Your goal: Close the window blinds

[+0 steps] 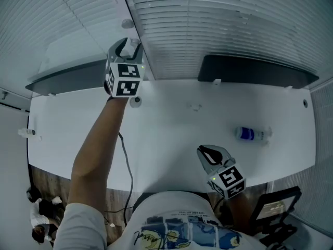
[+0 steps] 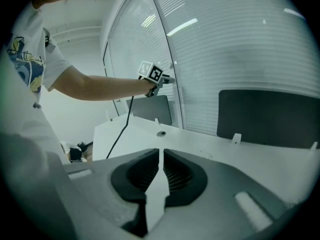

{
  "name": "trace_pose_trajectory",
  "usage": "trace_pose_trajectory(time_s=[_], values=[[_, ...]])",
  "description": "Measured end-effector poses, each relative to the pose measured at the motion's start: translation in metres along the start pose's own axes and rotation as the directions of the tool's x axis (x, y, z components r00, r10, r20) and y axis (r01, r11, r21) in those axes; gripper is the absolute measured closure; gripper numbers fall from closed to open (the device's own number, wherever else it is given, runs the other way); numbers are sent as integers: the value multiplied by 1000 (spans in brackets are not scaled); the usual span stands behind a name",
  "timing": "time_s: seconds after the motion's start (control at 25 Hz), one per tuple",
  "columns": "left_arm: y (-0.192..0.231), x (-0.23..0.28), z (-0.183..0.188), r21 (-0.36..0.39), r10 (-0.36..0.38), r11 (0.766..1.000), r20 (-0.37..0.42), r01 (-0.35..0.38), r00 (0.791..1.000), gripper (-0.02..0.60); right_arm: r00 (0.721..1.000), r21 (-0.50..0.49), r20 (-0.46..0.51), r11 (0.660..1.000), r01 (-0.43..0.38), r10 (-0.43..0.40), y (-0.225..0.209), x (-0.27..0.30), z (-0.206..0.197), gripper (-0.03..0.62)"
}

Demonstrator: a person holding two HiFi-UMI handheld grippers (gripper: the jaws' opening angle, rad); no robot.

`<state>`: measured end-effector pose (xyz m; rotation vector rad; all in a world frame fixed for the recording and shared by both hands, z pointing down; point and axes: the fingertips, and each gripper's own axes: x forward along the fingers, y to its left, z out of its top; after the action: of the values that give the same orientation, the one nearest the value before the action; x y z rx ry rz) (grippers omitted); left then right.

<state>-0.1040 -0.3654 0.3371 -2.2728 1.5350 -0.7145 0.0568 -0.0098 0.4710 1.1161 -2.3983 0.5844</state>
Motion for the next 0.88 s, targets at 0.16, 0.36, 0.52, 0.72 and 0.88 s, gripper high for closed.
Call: trace_pose_trajectory(time_s=[0.16, 0.36, 0.52, 0.72, 0.88], values=[[-14, -3, -3, 399, -7, 917, -2, 7, 1000, 388, 1000, 1, -1, 1000, -4, 4, 1, 1, 0, 577], [-28, 4, -7, 755, -6, 655, -14, 14, 1000, 390, 1000, 1, -3, 1000, -5, 5, 1, 2, 2, 577], [-30, 8, -12, 878, 4, 478, -2, 0, 1000, 425, 1000, 3, -4, 1000, -1, 1, 0, 2, 2, 577], [-29, 9, -12, 917, 1, 399, -9, 8, 1000, 451, 1000, 3, -5, 1000, 2, -2, -1, 1, 1, 577], [-31, 9, -13, 877, -20, 479, -28, 35, 999, 451, 1000, 1, -3, 1000, -2, 2, 0, 2, 3, 577]])
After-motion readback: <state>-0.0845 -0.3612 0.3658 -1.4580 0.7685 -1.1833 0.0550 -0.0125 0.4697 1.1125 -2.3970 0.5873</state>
